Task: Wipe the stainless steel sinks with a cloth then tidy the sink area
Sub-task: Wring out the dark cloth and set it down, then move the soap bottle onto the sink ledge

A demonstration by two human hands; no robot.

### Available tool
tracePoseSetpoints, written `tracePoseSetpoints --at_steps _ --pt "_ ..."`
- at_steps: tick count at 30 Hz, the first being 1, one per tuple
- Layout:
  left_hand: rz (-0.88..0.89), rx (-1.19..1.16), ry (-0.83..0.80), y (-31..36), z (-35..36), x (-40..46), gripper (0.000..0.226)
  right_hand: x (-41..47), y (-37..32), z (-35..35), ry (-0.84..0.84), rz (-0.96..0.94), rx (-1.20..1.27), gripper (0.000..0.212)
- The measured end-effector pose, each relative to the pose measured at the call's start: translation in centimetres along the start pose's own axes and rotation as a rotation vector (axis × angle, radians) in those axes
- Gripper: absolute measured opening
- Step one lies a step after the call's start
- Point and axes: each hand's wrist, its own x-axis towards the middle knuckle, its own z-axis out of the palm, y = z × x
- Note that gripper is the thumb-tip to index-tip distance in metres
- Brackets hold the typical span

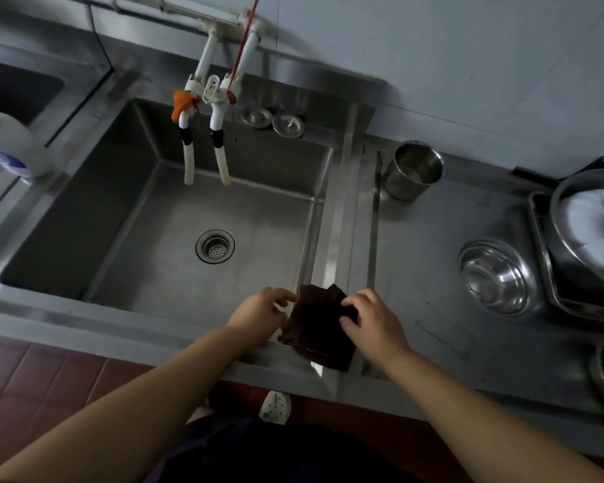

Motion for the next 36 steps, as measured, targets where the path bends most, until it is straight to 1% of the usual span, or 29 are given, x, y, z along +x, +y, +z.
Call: tracePoseSetpoints --at_steps 2,5,10,16,22,26,29,32,36 --pt "-0.026 -0.001 0.052 -0.4 -2.1 -0.5 0.033 1.3 -1.2 -0.9 -0.005 -0.006 -0.019 0.023" --pt "-0.077 -0.003 0.109 -1.2 -5.7 -2.0 0.024 3.6 -3.5 -2.0 -0.076 -0.052 -0.067 0.019" --pt "-0.116 0.05 0.221 -2.5 -12.4 -5.7 0.021 6.6 -9.9 -2.7 -0.194 -0.215 -0.195 0.02" --pt "-0.149 0.085 0.356 -6.0 -20.2 -12.1 0.021 8.1 -21.1 -2.0 -0.224 -0.406 -0.319 0.021" --pt "-0.179 0.092 0.492 -12.6 -29.0 -21.0 0.024 8.5 -35.2 1.1 -0.22 -0.509 -0.339 0.017" --pt "-0.214 0.061 0.596 -18.9 -34.9 -27.2 0.02 8.1 -45.0 4.8 -0.236 -0.532 -0.308 0.016" --pt "-0.239 0.044 0.668 -23.1 -38.4 -30.6 0.018 8.0 -50.7 7.1 -0.246 -0.535 -0.247 0.017" --pt "-0.251 0.048 0.675 -26.0 -40.7 -32.6 0.02 7.9 -54.1 8.5 -0.246 -0.454 -0.178 0.017" --pt "-0.237 0.029 0.664 -27.7 -43.2 -32.3 0.021 9.3 -55.6 8.7 -0.208 -0.378 -0.186 0.012"
